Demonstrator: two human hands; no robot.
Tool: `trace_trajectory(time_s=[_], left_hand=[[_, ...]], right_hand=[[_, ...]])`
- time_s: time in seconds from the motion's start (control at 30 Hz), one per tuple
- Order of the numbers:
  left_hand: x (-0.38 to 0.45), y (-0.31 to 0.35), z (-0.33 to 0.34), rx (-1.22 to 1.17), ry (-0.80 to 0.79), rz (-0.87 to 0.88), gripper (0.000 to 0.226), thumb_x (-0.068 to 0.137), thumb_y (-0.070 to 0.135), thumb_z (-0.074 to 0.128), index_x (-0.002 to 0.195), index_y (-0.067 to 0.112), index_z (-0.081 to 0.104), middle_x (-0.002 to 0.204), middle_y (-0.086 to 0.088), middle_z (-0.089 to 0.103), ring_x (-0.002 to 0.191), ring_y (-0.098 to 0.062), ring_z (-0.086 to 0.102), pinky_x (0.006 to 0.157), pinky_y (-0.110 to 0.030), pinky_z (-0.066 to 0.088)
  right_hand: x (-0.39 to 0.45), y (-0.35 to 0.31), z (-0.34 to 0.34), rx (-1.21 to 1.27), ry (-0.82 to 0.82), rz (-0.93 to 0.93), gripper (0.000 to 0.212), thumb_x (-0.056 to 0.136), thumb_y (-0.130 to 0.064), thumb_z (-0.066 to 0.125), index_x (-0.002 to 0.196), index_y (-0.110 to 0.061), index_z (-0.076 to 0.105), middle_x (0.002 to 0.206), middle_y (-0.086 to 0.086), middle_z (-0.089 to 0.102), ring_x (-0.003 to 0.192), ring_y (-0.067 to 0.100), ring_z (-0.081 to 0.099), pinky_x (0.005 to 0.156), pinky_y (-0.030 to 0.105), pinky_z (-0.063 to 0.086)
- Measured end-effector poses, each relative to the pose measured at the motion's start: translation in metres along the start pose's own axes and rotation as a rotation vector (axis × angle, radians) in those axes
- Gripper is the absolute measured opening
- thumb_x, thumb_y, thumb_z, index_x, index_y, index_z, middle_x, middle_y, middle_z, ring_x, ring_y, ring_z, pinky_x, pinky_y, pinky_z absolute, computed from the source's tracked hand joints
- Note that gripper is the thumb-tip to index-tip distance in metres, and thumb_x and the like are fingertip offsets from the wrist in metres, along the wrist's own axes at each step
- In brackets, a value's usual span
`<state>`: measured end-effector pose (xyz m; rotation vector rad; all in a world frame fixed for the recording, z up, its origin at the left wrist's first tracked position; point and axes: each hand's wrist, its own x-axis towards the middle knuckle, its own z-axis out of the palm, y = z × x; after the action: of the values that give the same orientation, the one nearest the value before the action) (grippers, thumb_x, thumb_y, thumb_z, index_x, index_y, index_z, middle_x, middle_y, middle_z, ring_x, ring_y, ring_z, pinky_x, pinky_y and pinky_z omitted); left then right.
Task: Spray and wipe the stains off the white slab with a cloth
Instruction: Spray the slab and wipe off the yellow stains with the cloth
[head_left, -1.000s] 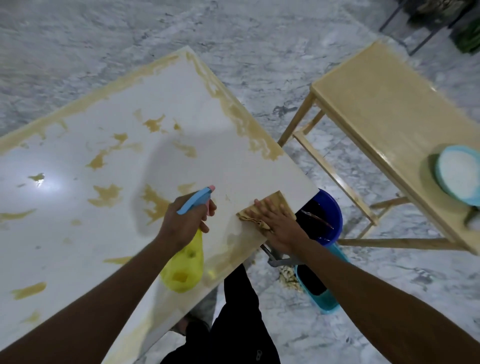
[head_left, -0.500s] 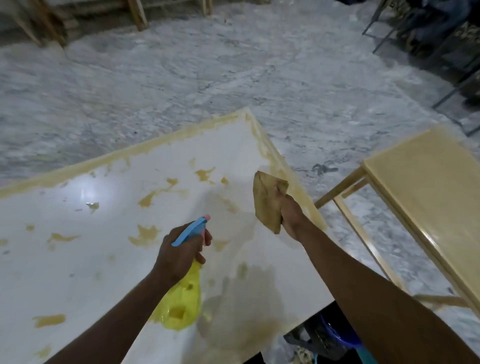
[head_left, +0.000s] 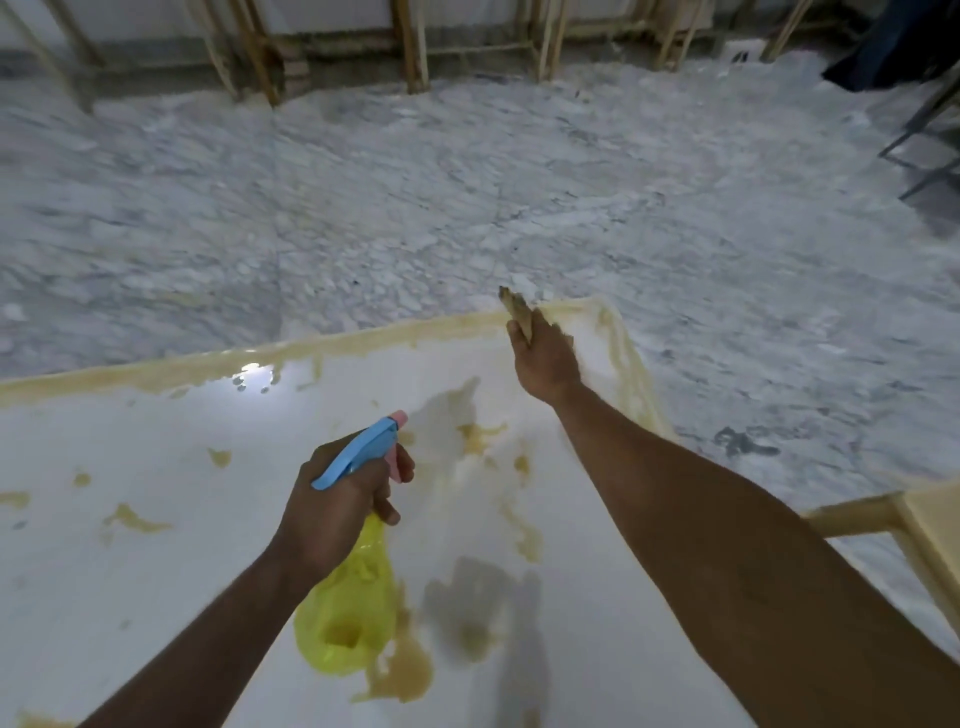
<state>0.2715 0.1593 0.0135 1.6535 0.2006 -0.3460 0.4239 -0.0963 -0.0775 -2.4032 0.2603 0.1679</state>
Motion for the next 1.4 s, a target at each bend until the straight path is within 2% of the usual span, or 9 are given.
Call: trace_trajectory(time_s=[0.13,0.27,0.4,0.53,0.7,0.9,1.07,1.17,1.4], left_hand=[[0.007,-0.004,-0.006,0.019,0.016,0.009,0.052,0.069,0.009,0.047,0.115,0.006,0.071,0.09,-0.02,0.069,0.058,-0.022,0.056,0.053,-0.031,0.055],[0.004,-0.01,-0.009,0.012,0.014,-0.017,0.049,0.067,0.008,0.046,0.11,-0.003,0.069,0.095,-0.021,0.069,0.06,-0.024,0.056,0.054,-0.034,0.055],[-0.01,-0.003,-0.009,0.025,0.013,-0.014,0.038,0.066,0.008,0.045,0.095,0.011,0.069,0.091,-0.019,0.069,0.058,-0.031,0.056,0.051,-0.024,0.051],[-0.02,-0.009,-0.008,0.017,-0.009,-0.025,0.044,0.065,0.007,0.045,0.1,0.002,0.07,0.096,-0.021,0.07,0.064,-0.032,0.059,0.054,-0.032,0.054],[-0.045,-0.02,-0.009,-0.012,-0.029,-0.036,0.033,0.067,0.005,0.046,0.087,0.011,0.071,0.098,-0.023,0.069,0.094,-0.048,0.059,0.059,-0.04,0.057],[-0.097,-0.035,-0.01,0.006,-0.037,-0.085,0.029,0.066,0.007,0.045,0.08,0.007,0.071,0.097,-0.019,0.071,0.094,-0.041,0.061,0.056,-0.036,0.056],[-0.134,-0.052,-0.012,0.031,-0.08,-0.102,0.037,0.067,0.008,0.045,0.09,-0.006,0.071,0.093,-0.028,0.067,0.077,-0.028,0.063,0.053,-0.032,0.055],[-0.156,-0.058,-0.013,0.059,-0.119,-0.115,0.048,0.066,0.007,0.045,0.105,0.009,0.072,0.087,-0.024,0.067,0.059,-0.019,0.056,0.051,-0.027,0.053],[-0.193,-0.075,-0.021,0.085,-0.193,-0.093,0.035,0.07,0.004,0.045,0.093,-0.001,0.07,0.103,-0.034,0.064,0.084,-0.044,0.06,0.051,-0.029,0.055]], right_hand=[[0.0,-0.015,0.061,-0.322,-0.206,-0.019,0.059,0.107,-0.057,0.017,0.164,-0.043,0.006,0.175,-0.007,0.003,0.16,0.033,-0.009,0.125,0.062,-0.008],[-0.013,-0.018,0.085,-0.478,-0.243,-0.146,0.059,0.105,-0.061,0.015,0.161,-0.051,-0.002,0.173,-0.013,-0.014,0.158,0.029,-0.022,0.121,0.06,-0.019],[-0.039,-0.001,0.084,-0.516,-0.198,-0.23,0.059,0.105,-0.061,0.021,0.161,-0.052,0.003,0.174,-0.014,-0.004,0.16,0.028,-0.014,0.125,0.06,-0.012],[-0.088,0.018,0.092,-0.487,-0.092,-0.309,0.064,0.097,-0.064,0.024,0.159,-0.049,0.029,0.171,-0.01,0.022,0.16,0.033,0.011,0.124,0.063,0.003],[-0.148,0.038,0.089,-0.511,-0.128,-0.342,0.062,0.098,-0.063,0.022,0.159,-0.053,0.022,0.173,-0.011,0.016,0.161,0.031,0.005,0.125,0.063,0.002],[-0.23,0.059,0.092,-0.515,-0.154,-0.33,0.057,0.104,-0.059,0.026,0.159,-0.056,0.011,0.174,-0.012,0.003,0.161,0.03,-0.01,0.124,0.061,-0.008],[-0.299,0.075,0.09,-0.516,-0.186,-0.314,0.058,0.105,-0.058,0.027,0.16,-0.055,0.008,0.174,-0.013,-0.003,0.16,0.028,-0.015,0.124,0.059,-0.011],[-0.337,0.083,0.092,-0.518,-0.18,-0.321,0.058,0.105,-0.058,0.027,0.16,-0.053,0.009,0.174,-0.012,-0.002,0.16,0.03,-0.012,0.124,0.064,-0.004],[-0.425,0.098,0.092,-0.554,-0.19,-0.294,0.059,0.106,-0.056,0.029,0.161,-0.052,0.009,0.175,-0.009,-0.002,0.16,0.034,-0.011,0.124,0.066,0.001]])
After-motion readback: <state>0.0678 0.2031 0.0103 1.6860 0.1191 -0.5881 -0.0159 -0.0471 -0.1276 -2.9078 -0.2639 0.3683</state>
